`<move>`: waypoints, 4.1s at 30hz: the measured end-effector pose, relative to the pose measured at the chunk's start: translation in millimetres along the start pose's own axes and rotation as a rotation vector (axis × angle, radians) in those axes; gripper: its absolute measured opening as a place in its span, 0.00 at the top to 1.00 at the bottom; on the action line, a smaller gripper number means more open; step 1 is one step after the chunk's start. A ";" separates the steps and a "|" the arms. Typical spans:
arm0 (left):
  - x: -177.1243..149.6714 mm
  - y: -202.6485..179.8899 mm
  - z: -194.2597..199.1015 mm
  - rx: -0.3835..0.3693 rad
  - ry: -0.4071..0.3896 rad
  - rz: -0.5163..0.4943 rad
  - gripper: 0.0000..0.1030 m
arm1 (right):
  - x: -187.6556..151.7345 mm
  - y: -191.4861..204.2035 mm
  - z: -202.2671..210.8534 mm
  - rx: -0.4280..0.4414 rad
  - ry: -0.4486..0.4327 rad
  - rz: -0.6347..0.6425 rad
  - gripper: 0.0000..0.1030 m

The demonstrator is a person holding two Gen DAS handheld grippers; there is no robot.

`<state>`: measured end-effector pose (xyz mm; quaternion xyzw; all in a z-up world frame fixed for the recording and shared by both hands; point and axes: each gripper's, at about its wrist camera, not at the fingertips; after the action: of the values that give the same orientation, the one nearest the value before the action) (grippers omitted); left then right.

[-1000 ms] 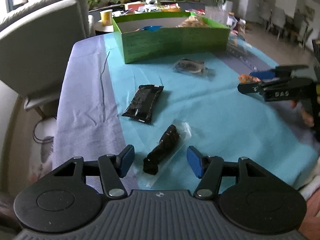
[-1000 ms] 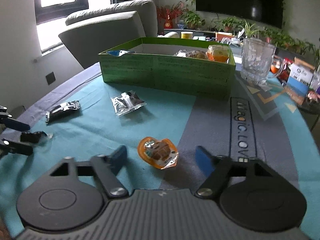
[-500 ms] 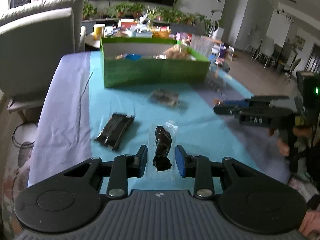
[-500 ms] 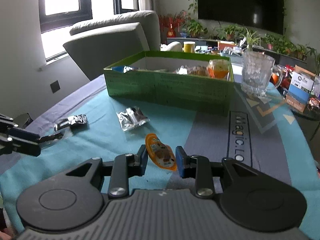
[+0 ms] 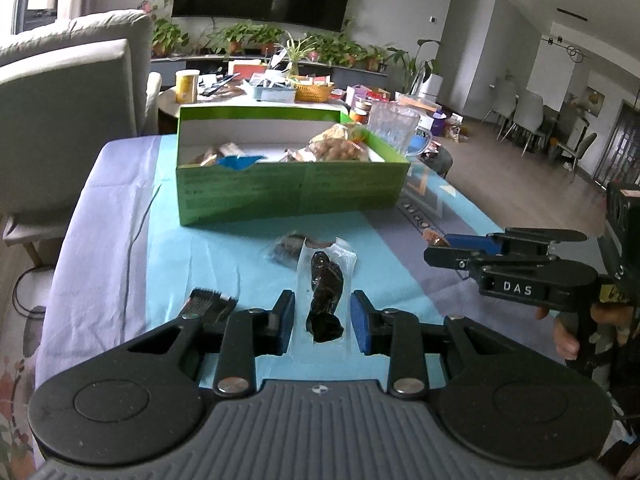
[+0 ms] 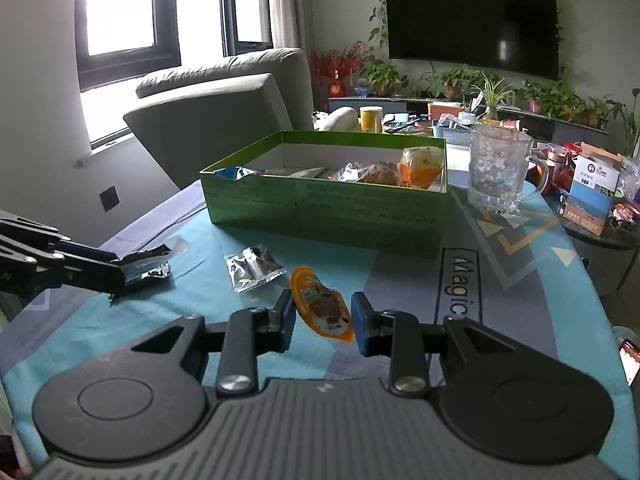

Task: Organize snacks
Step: 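Carry both snacks into the green box and open both tools, then move both tools back over the last snacks on the table, then grasp the black wrapped bar with the left tool while the right tool grasps a clear packet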

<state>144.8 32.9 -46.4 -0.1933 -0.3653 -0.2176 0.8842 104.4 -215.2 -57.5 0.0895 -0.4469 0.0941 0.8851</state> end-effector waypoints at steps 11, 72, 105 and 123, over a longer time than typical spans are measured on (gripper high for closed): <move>36.6 -5.0 -5.9 0.021 -0.071 -0.029 0.72 | 28.3 -5.1 1.7 -0.015 -0.095 0.038 0.65; 12.8 59.7 -29.4 0.229 0.056 0.020 0.49 | 56.7 6.4 -70.5 0.098 -0.007 0.028 0.30; -15.8 53.3 -44.4 0.218 0.098 0.025 0.56 | 38.3 45.4 -104.7 0.105 0.137 0.159 0.49; -0.7 37.3 -19.0 0.188 0.021 0.067 0.73 | 46.9 36.1 -73.3 0.096 0.060 0.110 0.53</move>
<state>174.7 54.6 -66.2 -0.1192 -0.3679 -0.1544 0.9092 179.6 -158.5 -59.7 0.1043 -0.4193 0.1664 0.8863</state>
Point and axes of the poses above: each gripper's, at about its wrist camera, not at the fingertips, and z roughly against the way its jaws point, y to its left, x to its top, and after that the axes turned 5 degrees about y, right-handed
